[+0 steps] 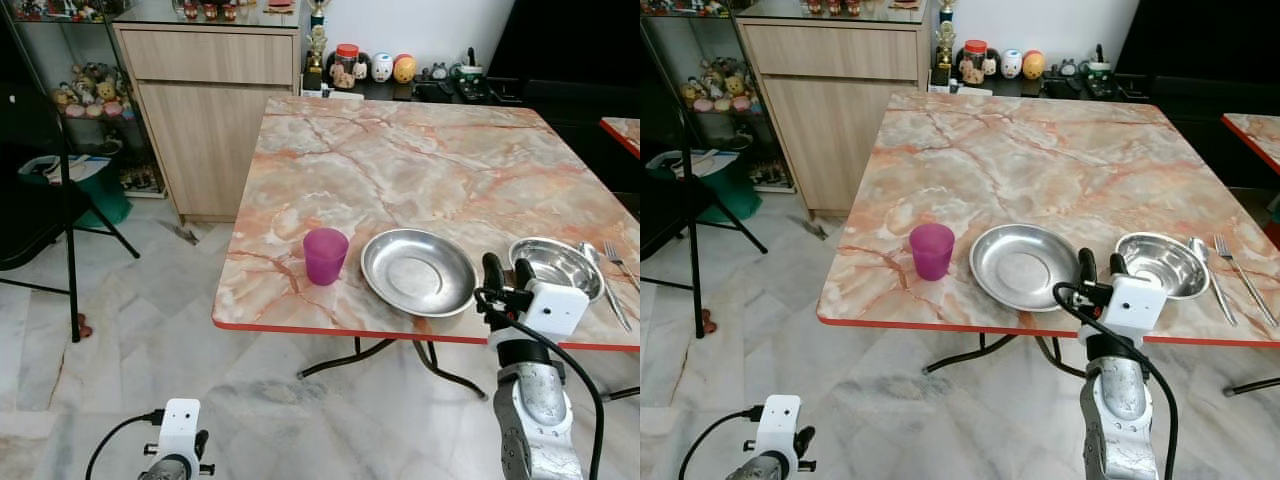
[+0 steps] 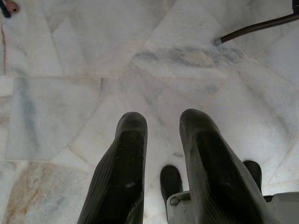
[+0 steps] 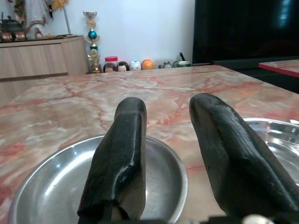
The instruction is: Setting the table
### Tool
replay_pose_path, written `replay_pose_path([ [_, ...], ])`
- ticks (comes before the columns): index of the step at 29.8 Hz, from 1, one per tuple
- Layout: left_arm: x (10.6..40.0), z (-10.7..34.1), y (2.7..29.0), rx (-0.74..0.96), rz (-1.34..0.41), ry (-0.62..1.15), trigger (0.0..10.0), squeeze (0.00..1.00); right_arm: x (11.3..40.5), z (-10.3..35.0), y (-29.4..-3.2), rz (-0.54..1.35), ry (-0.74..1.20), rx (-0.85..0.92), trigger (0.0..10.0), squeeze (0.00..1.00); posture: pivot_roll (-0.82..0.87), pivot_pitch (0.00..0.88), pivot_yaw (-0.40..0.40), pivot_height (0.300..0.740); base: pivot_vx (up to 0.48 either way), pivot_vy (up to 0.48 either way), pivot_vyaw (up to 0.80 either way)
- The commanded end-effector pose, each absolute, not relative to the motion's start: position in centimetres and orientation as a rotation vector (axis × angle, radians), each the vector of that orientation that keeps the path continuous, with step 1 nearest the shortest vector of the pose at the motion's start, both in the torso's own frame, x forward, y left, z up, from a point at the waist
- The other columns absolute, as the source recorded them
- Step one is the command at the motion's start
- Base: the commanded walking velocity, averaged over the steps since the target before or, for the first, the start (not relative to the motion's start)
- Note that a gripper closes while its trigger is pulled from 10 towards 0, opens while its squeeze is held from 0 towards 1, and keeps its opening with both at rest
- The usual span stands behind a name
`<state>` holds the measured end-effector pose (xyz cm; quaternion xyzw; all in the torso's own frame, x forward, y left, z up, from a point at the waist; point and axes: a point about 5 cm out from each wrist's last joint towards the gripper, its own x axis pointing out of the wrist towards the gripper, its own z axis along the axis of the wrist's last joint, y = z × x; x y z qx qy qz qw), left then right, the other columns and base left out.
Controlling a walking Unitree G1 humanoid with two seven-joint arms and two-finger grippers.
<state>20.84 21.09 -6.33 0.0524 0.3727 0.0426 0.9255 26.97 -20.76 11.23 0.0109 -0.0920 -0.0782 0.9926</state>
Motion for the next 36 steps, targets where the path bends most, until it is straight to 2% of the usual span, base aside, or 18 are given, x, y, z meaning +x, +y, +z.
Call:
replay_pose_path([
  [1, 20.6, -6.4, 21.3, 0.101, 0.095, 0.776, 10.0, 0.00, 27.1, 11.4, -20.8, -0.157, -0.197, 0.030, 10.0, 0.00, 0.06, 0.000, -0.071, 0.724, 0.000, 0.000, 0.00],
  [7, 20.6, -6.4, 21.3, 0.101, 0.094, 0.777, 10.0, 0.00, 27.2, 11.4, -20.7, -0.158, -0.189, 0.038, 10.0, 0.00, 0.06, 0.000, -0.071, 0.724, 0.000, 0.000, 0.00],
  [11, 20.7, -6.4, 21.5, 0.112, 0.083, 0.771, 10.0, 0.00, 27.3, 11.6, -20.6, -0.155, -0.198, 0.038, 10.0, 0.00, 0.06, 0.000, -0.070, 0.724, 0.000, 0.000, -0.78],
  [23, 19.4, -6.5, 23.3, 0.143, 0.096, 0.787, 10.0, 0.00, 27.2, 11.9, -20.8, -0.164, -0.224, 0.032, 10.0, 0.00, 0.06, 0.000, -0.071, 0.724, 0.000, 0.000, 0.00],
  [36, 19.9, -6.6, 22.0, 0.130, 0.064, 0.781, 10.0, 0.00, 27.3, 11.8, -20.9, -0.165, -0.220, 0.031, 10.0, 0.00, 0.05, 0.000, -0.068, 0.724, 0.000, 0.000, 0.00],
])
